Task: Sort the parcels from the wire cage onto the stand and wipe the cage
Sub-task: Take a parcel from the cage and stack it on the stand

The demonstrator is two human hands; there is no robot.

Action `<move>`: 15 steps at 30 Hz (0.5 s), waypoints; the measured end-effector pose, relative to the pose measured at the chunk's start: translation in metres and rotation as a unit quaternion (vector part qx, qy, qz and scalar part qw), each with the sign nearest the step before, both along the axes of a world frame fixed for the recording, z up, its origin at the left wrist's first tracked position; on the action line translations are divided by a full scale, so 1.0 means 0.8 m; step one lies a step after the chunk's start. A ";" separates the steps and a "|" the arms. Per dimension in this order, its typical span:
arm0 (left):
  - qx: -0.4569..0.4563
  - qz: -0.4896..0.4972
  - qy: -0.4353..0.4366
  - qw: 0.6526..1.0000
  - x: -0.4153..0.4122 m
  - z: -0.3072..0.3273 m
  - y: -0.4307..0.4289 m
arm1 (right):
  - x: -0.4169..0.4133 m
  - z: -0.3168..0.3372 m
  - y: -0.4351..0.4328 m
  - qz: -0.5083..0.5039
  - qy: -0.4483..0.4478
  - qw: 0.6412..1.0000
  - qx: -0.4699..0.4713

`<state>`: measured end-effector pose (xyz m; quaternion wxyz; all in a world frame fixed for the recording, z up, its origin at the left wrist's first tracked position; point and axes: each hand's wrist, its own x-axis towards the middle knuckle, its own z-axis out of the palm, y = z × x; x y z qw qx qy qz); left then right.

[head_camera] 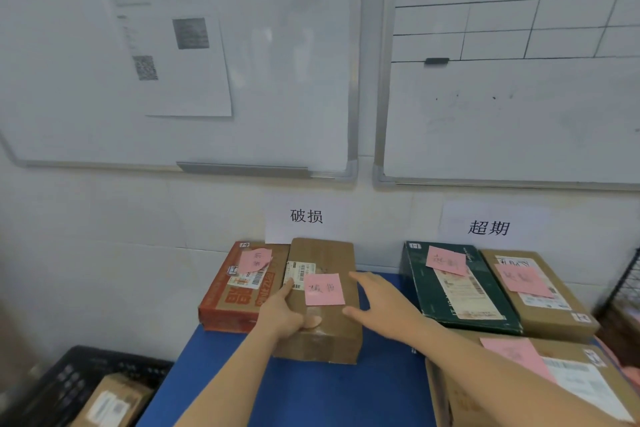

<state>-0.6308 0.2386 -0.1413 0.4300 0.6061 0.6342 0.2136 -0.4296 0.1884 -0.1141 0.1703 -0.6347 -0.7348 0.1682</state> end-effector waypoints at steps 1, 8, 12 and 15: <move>0.008 -0.006 0.006 1.000 0.000 -0.001 -0.001 | -0.002 0.000 0.001 0.001 0.002 1.000 0.002; 0.108 -0.067 0.132 0.983 -0.004 0.027 0.015 | -0.006 0.010 0.010 0.002 -0.009 1.000 0.020; 0.212 -0.153 0.258 0.930 -0.006 0.063 0.027 | -0.007 0.029 0.014 0.008 -0.018 0.999 0.044; 0.275 -0.210 0.371 0.862 -0.003 0.079 0.026 | -0.007 0.042 0.011 0.015 -0.049 0.996 0.067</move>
